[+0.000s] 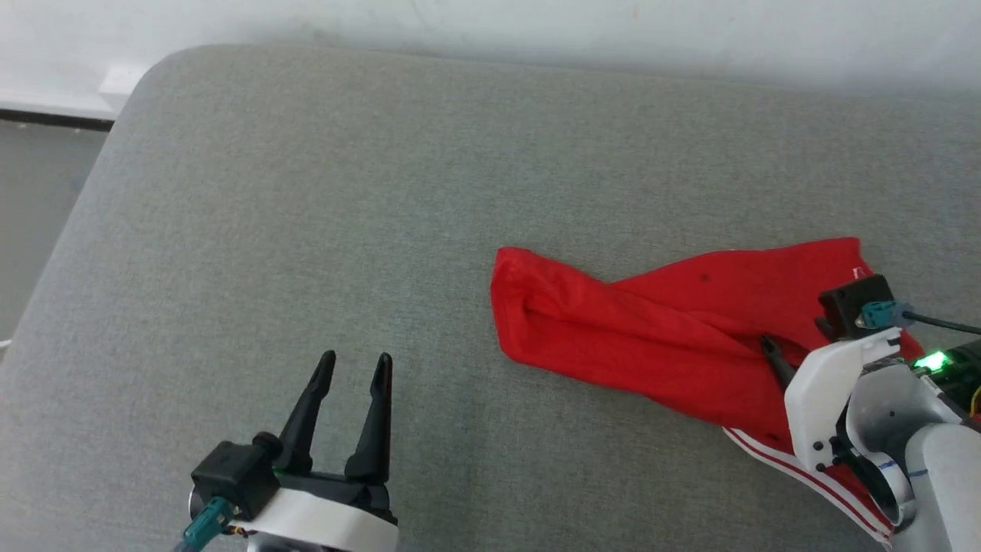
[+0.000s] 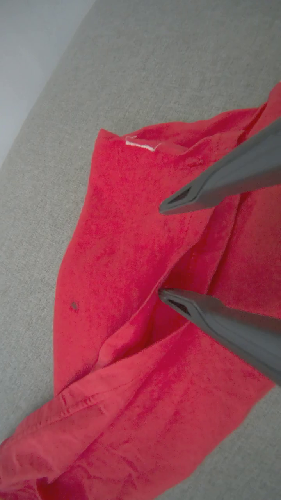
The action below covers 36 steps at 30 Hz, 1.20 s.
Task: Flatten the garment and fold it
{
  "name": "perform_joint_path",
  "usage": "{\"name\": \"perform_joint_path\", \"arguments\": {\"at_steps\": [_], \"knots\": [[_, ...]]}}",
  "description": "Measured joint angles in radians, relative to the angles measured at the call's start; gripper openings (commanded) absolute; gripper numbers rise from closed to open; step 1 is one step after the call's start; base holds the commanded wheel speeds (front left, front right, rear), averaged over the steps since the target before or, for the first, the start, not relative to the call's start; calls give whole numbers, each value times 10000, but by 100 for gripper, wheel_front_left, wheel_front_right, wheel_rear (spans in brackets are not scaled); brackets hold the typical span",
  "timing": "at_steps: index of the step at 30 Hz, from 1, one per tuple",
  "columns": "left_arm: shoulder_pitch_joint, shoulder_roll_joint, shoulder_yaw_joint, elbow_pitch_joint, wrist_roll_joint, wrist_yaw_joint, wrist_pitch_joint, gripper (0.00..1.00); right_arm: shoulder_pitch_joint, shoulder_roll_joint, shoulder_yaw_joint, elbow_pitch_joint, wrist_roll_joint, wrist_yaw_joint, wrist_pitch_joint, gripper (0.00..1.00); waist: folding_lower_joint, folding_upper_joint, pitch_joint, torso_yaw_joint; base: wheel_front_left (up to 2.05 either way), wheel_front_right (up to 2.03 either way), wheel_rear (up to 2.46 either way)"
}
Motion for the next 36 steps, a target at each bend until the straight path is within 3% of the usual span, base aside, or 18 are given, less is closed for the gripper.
{"name": "perform_joint_path", "arguments": {"at_steps": [4,5,6,7,16,24,31,36], "knots": [[-166,-13,-25,40,-2,0,0,100,-265,-155,303,784,69,0,128,97,0,0,165,229,0,0,0],[-192,-17,-27,44,-2,-2,0,100,-309,-146,324,968,92,0,192,49,0,0,199,274,0,0,0],[-197,-19,-25,46,-4,-2,0,100,-357,-132,336,1091,90,0,205,20,0,0,229,314,0,0,0],[-197,-23,-29,54,-4,-2,0,100,-402,-132,345,1154,86,0,203,0,0,0,255,348,0,0,0],[-198,-54,36,77,-4,-2,0,100,-1062,-98,385,437,69,0,6,0,-2,0,177,297,0,0,0],[-425,-86,-192,63,-190,-8,0,100,-3592,-1045,1108,-205,-81,0,445,0,-2,1,476,365,0,0,0],[-1139,-100,-654,188,-378,-10,0,100,-7273,-1695,2420,1492,-767,0,142,0,0,0,1160,715,0,0,0],[-1554,-104,-957,351,-535,-12,0,100,-8677,-1574,2911,3323,-1231,0,-454,0,1,0,1679,1102,0,0,0]]}}
